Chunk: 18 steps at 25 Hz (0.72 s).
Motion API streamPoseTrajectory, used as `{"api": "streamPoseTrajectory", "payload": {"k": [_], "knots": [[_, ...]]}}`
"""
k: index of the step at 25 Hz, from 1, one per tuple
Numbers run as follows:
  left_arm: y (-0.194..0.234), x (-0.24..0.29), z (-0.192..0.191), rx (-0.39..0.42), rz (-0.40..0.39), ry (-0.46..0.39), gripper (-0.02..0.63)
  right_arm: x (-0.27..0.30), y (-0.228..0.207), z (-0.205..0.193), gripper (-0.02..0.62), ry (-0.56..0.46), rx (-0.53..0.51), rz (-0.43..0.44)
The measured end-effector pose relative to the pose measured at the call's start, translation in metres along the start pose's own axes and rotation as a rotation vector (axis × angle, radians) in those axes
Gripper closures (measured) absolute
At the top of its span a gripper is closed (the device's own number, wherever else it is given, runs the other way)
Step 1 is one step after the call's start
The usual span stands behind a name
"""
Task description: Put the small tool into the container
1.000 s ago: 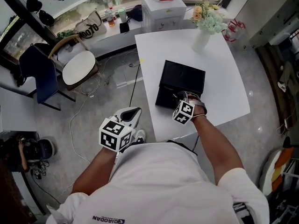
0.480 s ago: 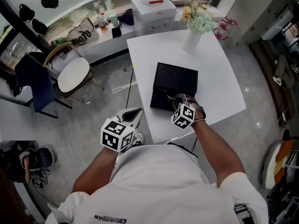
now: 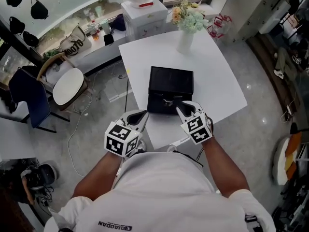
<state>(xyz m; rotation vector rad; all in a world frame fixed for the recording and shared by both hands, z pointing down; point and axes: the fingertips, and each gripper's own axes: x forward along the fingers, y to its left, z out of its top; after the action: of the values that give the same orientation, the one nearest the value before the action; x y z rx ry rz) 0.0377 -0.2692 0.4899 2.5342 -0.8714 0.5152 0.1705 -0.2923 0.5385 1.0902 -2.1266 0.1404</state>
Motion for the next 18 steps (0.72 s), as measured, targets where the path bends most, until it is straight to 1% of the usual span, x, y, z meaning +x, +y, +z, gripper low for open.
{"api": "streamPoseTrajectory", "payload": {"k": [5,10,14,18], "knots": [[-0.013,0.011,0.012,0.029,-0.038,-0.013,0.597,-0.041,-0.005,0.012,0.512,-0.111,0.178,-0.018],[-0.023,0.017,0.022,0.051,-0.072,-0.021,0.597,-0.075,-0.005,0.022,0.522,-0.219,0.399,0.011],[-0.030,0.019,0.031,0.074,-0.091,-0.028,0.597,-0.094,-0.006,0.027,0.569,-0.286,0.486,0.009],[-0.036,0.017,0.037,0.082,-0.105,-0.036,0.597,-0.103,-0.006,0.025,0.588,-0.316,0.559,0.010]]}}
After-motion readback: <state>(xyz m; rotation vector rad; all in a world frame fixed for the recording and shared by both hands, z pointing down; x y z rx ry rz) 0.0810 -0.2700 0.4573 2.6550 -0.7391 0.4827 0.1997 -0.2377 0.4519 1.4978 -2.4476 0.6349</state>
